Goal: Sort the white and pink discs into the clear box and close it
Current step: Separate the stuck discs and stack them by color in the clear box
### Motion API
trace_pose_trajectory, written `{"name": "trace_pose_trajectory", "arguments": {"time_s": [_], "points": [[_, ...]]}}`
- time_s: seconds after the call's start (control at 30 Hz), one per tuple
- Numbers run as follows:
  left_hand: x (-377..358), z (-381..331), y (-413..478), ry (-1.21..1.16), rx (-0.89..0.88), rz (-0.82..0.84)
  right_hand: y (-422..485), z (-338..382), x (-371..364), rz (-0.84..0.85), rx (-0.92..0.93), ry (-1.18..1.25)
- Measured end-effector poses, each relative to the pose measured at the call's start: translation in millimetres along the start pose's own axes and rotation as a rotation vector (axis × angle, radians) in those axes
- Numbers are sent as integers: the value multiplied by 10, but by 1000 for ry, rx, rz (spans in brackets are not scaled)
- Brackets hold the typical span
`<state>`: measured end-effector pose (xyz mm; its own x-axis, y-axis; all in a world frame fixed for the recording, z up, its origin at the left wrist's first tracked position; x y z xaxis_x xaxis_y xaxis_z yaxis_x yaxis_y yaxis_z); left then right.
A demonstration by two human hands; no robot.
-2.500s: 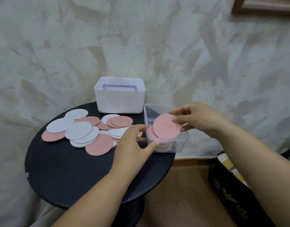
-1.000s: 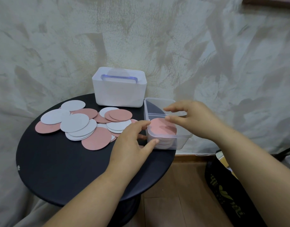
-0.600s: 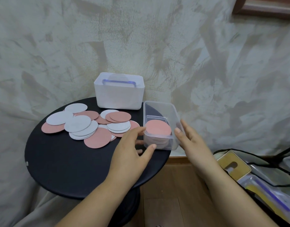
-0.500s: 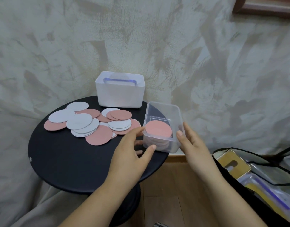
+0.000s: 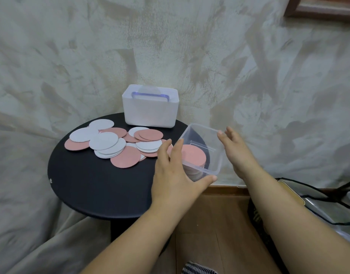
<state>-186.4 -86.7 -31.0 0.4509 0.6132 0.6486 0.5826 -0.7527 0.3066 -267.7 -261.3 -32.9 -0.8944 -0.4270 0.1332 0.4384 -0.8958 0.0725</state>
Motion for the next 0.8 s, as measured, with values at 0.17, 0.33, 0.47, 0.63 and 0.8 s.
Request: {"name": "trace_pose_trajectory", "arguments": {"time_s": [0.17,0.33,0.47,0.63,0.8], "points": [[15,117,4,6,-31,-29,-63,-128,52,-17,-28,56],[93,231,-90,-37,-65,-66,-438,-171,195,-140,20,66],[115,241,-184,-238,5,-7,-708,-153,228,-167,51,66],[73,200,-234,-379,-8,116,-928,-159,248,-203,68,41],[129,228,-35,-324,19,78,-1103,-218,242,-206,136,64]]}}
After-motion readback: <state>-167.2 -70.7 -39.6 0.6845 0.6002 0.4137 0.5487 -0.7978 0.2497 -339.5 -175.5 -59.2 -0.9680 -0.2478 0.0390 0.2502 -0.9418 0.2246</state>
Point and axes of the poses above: each hand's wrist, its own y-axis towards the middle knuckle, its own x-axis out of the back of the hand, z = x × y, the point moved 2 cm from there along y, towards the middle knuckle, and after that the axes turned 8 degrees about y, right-handed, at the moved point
